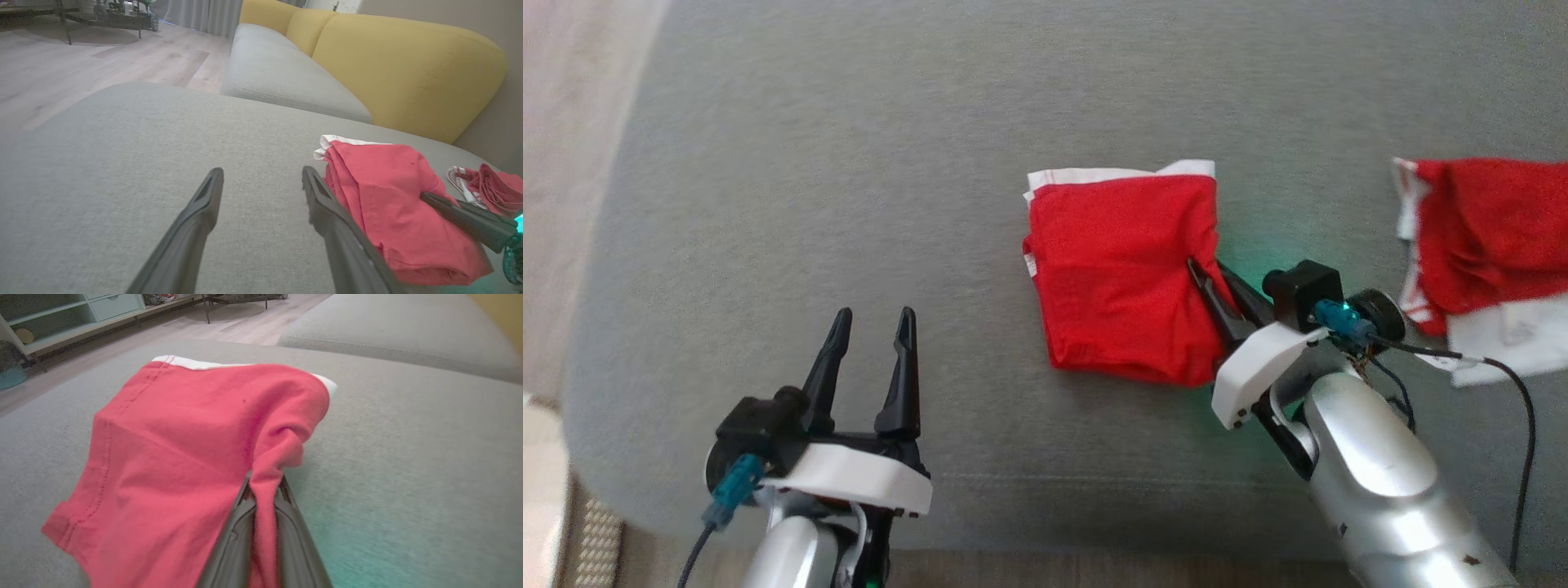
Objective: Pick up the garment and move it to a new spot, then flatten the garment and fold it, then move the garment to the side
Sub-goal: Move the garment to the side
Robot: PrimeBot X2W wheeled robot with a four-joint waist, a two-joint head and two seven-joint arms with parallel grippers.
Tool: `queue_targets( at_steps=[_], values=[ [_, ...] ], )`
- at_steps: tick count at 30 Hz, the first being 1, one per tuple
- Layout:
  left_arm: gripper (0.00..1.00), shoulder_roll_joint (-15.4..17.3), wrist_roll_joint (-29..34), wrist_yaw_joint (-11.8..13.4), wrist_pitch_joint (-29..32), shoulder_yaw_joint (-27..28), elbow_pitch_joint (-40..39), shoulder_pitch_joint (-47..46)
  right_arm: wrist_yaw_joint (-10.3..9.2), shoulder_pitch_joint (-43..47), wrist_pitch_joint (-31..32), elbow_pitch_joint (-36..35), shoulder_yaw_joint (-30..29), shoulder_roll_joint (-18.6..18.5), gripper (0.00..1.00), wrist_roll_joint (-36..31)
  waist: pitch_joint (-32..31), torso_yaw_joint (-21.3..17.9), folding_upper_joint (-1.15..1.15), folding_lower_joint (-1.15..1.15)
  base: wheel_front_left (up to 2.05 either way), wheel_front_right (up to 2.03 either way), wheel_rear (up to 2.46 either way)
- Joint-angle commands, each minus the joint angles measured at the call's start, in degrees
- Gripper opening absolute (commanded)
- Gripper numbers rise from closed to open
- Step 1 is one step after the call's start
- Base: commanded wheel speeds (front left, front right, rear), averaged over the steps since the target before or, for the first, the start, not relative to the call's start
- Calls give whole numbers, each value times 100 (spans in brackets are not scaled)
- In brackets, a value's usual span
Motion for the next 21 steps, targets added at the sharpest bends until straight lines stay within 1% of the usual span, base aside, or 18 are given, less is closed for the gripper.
queue_targets(
  at_steps=[1, 4, 7, 10, 13, 16, 17, 21],
  values=[
    [100, 47, 67, -21, -35, 217, -236, -189, -1, -197, -51, -295, 91, 32, 0, -126, -21, -422, 0, 0, 0, 0, 0],
    [100, 47, 132, -66, -35, 222, -288, -276, -1, -305, 87, -652, 144, -156, 0, -256, 91, -804, 0, 0, 0, 0, 0],
    [100, 47, 237, -141, -35, 263, -334, -430, -1, -468, 327, -1116, 175, -418, 0, -180, 363, -1212, 0, 0, 0, 0, 0],
    [100, 47, 455, -306, -35, 310, -289, -658, -1, -694, 564, -1511, 154, -832, 0, -167, 692, -1557, 0, 0, 0, 0, 0],
    [100, 47, 650, -454, -35, 417, -255, -868, -1, -887, 738, -1858, 102, -1135, 0, -29, 1016, -1874, 0, 0, 0, 0, 0],
    [100, 98, 814, -576, -35, 534, -245, -1045, -1, -1047, 892, -2067, 27, -1420, 0, 75, 1343, -2161, 0, 0, 0, 0, 0],
    [100, 98, 814, -576, -35, 534, -245, -1045, -1, -1047, 892, -2067, 27, -1420, 0, 75, 1343, -2161, 0, 0, 0, 0, 0],
    [100, 228, 964, -694, -35, 594, -217, -1235, -1, -1169, 1070, -2039, -162, -1654, 0, 195, 1709, -2438, 0, 0, 0, 0, 0]
  ],
)
